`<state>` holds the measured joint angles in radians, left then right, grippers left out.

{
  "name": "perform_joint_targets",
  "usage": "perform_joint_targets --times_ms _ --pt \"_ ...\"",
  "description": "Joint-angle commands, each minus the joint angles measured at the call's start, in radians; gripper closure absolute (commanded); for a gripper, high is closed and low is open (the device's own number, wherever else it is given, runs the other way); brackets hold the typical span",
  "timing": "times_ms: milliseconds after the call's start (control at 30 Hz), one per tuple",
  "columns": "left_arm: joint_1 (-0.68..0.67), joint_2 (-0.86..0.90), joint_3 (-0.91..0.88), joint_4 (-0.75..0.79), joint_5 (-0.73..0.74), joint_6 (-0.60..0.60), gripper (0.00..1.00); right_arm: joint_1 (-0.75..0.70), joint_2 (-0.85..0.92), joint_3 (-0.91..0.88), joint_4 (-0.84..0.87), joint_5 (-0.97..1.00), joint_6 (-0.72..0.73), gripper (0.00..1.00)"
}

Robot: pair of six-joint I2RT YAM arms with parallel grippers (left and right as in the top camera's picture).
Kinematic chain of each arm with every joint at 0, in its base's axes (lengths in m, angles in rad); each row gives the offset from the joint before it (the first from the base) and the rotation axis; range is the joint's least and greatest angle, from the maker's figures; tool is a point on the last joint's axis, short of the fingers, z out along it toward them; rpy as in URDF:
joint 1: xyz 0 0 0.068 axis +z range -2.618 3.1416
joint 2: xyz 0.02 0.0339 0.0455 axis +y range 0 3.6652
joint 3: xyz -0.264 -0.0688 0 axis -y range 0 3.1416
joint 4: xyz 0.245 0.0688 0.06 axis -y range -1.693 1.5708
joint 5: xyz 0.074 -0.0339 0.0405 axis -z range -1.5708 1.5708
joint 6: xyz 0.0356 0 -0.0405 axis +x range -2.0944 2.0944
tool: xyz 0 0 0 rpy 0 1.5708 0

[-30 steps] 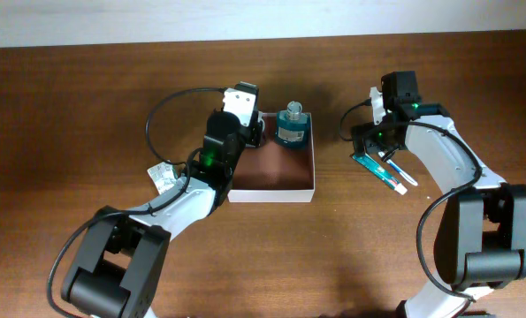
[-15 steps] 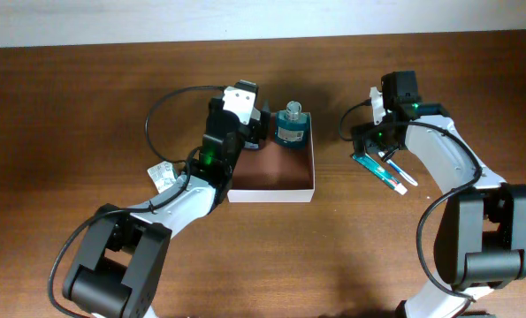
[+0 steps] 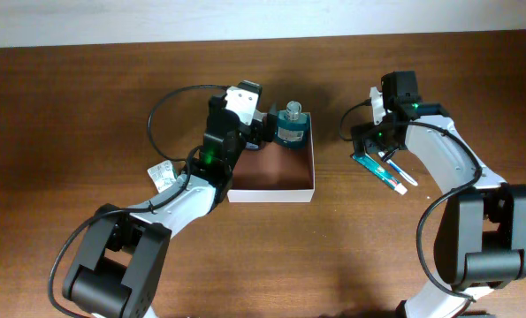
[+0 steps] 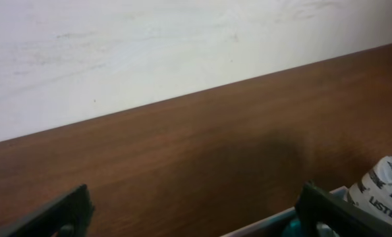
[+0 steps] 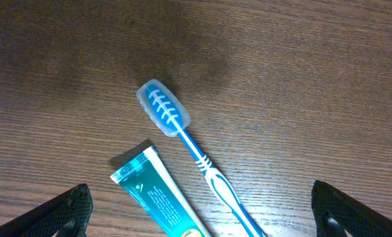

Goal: Pack container
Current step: 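Lower the soap bottle into the box beside the mouthwash and release, then move the left gripper down onto the green-and-white soap bar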

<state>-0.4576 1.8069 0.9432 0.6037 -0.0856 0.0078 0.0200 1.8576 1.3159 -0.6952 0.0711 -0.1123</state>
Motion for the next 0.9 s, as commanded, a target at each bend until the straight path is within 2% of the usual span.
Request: perform_joint_targets --times_ms 0,500,633,867 --pt "0.007 -0.048 0.029 -0.021 0.038 0.008 0.01 -0.003 -0.016 -0.005 0.000 0.009 -0.003 0.01" --pt "0.014 -0.284 0.029 -0.143 0.015 0.009 0.00 -0.003 -0.016 -0.005 0.000 0.009 -0.003 0.01" --pt "0.051 -0.385 0.029 -0.283 -0.071 0.007 0.01 -0.003 -0.016 -0.005 0.000 0.009 -0.003 0.02" --pt "0.182 -0.528 0.029 -0.618 -0.121 -0.123 0.01 -0.003 -0.016 -0.005 0.000 0.009 -0.003 0.01"
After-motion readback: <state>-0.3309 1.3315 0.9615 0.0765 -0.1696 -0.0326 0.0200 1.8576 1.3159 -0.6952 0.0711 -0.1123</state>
